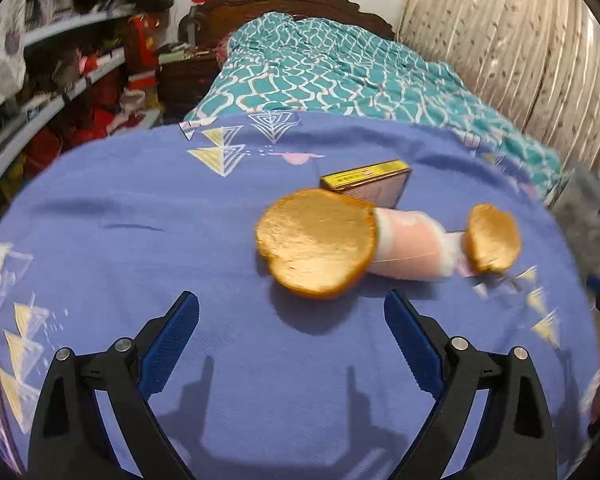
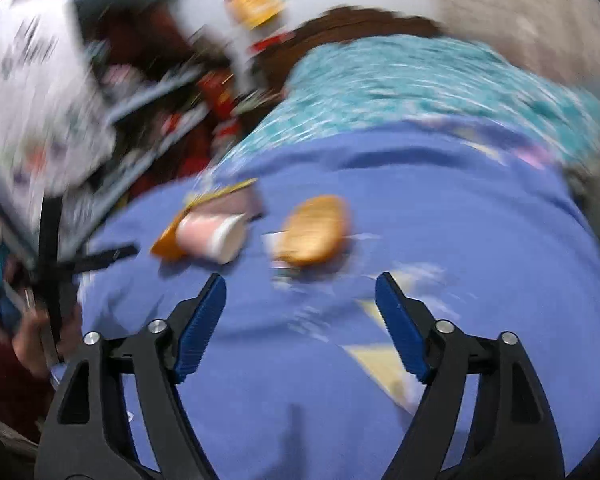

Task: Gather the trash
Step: 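Move both open tools back over the bed, then grasp an orange peel half with the left tool while the right tool grasps the pink paper cup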

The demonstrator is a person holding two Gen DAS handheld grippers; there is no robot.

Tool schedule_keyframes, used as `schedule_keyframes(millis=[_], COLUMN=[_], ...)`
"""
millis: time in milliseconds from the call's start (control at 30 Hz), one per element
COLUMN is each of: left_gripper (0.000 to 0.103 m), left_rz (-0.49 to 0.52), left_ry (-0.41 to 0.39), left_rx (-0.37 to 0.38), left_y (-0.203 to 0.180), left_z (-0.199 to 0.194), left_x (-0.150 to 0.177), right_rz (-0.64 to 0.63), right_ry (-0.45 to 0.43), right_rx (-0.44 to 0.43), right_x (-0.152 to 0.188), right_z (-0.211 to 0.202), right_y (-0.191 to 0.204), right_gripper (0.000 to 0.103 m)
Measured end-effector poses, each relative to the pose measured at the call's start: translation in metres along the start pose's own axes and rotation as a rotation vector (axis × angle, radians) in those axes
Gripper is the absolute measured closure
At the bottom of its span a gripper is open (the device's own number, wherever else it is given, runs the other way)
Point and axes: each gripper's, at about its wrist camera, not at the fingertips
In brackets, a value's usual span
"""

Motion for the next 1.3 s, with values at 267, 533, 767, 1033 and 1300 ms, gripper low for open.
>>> schedule_keyframes(millis=[267, 533, 767, 1033, 1300], left_gripper=[0.024, 0.047, 0.069, 0.070, 0.070], left_rz=[0.207, 0.171, 0.142, 0.111, 0.149], left_ry=[-0.034, 0.098, 0.089, 0.087, 0.161], left_rx=[0.008, 0.065, 0.129, 0.351, 0.509], left_y=[-0.027, -0.012, -0.013, -0.035, -0.092], left_z=[0.020, 0.056, 0.035, -0.021, -0.042], left_x=[-0.014, -0.004, 0.006, 0.040, 0.064], right_rz=[-0.528, -0.672, -0.597, -0.243, 0.110], right_ry=[0.140, 0.208, 0.201, 0.129, 0.052], right_rx=[0.055, 0.132, 0.160, -0.022, -0.044], right_x=[-0.032, -0.037, -0.022, 0.016, 0.084], right_z=[0.120, 0.178, 0.142, 0.016, -0.058], right_y=[0.094, 0.118, 0.115, 0.065, -0.008], right_gripper=[0.013, 0.020, 0.063, 0.069, 0.101])
Point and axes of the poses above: each gripper's, at about its wrist camera, not at the fingertips, and z roughly the way its jaws point, y to its left, x to its underside
